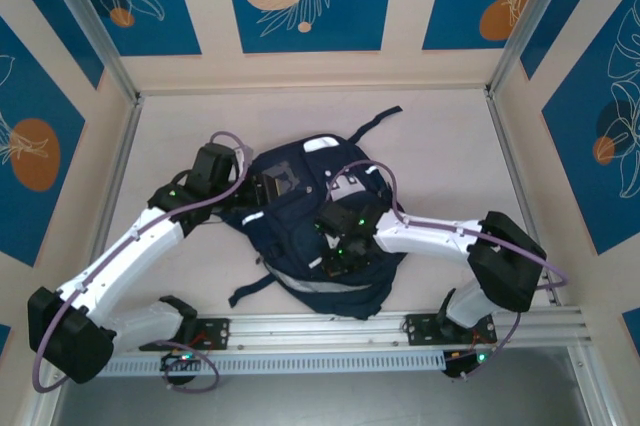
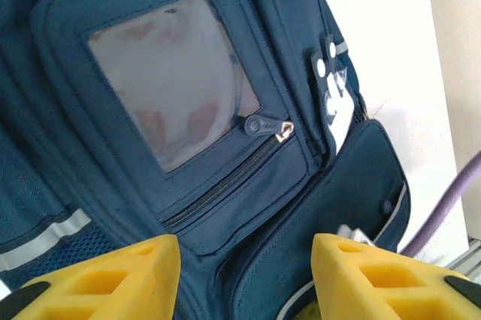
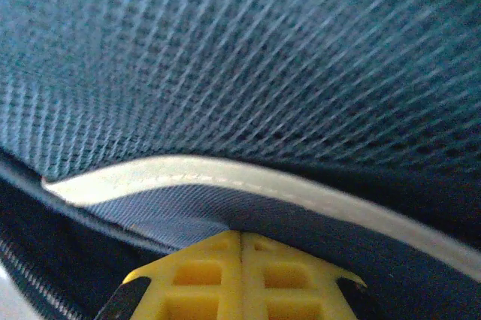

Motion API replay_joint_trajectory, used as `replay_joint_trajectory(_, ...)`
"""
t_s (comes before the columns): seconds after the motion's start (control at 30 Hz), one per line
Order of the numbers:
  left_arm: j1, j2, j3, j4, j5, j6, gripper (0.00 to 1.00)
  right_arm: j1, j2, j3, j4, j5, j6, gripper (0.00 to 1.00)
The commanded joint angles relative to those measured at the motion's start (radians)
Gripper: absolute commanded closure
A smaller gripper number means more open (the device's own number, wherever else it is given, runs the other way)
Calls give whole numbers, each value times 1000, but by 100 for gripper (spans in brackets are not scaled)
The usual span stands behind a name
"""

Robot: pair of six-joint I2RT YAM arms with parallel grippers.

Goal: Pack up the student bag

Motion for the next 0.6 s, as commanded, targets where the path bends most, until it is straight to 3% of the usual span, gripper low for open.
replay_joint_trajectory(0.0, 10, -10, -31, -17, 19, -18, 50, -106, 39, 26, -144, 302, 28, 96)
replay_joint_trajectory(0.13, 10, -5, -58, 0, 32, -22, 50, -279, 31, 43, -112, 337, -50, 94)
replay_joint_trajectory(0.27, 11, 13, -71, 22, 43, -36, 50, -417, 31, 103, -67, 338, -116, 86)
replay_joint_trajectory(0.43, 10, 74, -47, 73, 77, -80, 50, -452, -67, 146, -18, 254, -140, 67)
replay_joint_trajectory(0.57, 7, 151, -10, 114, 85, -159, 49, -452, -222, 66, 61, 175, -36, 54)
